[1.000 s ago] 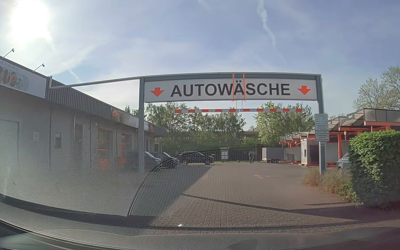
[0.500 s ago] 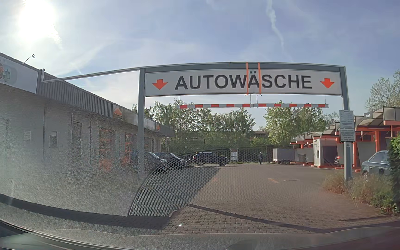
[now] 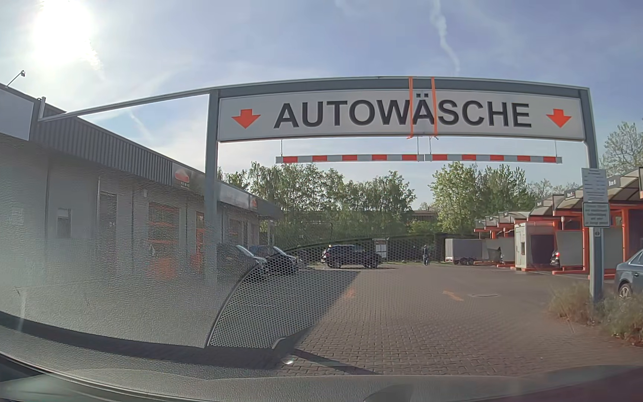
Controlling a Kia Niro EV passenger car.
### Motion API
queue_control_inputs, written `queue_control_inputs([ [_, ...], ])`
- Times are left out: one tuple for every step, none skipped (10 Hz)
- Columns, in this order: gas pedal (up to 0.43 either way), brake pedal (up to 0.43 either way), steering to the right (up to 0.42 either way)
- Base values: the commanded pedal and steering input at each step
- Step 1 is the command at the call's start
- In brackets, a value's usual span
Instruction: Follow the waypoints while adhering to traffic rules and regulations
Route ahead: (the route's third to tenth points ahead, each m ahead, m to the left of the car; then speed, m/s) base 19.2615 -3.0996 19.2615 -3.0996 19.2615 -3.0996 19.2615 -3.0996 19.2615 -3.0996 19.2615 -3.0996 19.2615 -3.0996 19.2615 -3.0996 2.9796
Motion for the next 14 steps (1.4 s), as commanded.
queue_control_inputs([
  [0.067, 0.000, -0.010],
  [0.079, 0.000, -0.009],
  [0.110, 0.000, -0.005],
  [0.118, 0.000, 0.002],
  [0.138, 0.000, 0.006],
  [0.157, 0.000, 0.008],
  [0.177, 0.000, 0.009],
  [0.209, 0.000, 0.012],
  [0.220, 0.000, 0.013],
  [0.220, 0.000, 0.013],
  [0.220, 0.000, 0.013],
  [0.220, 0.000, 0.015],
  [0.220, 0.000, 0.015],
  [0.228, 0.000, 0.015],
])
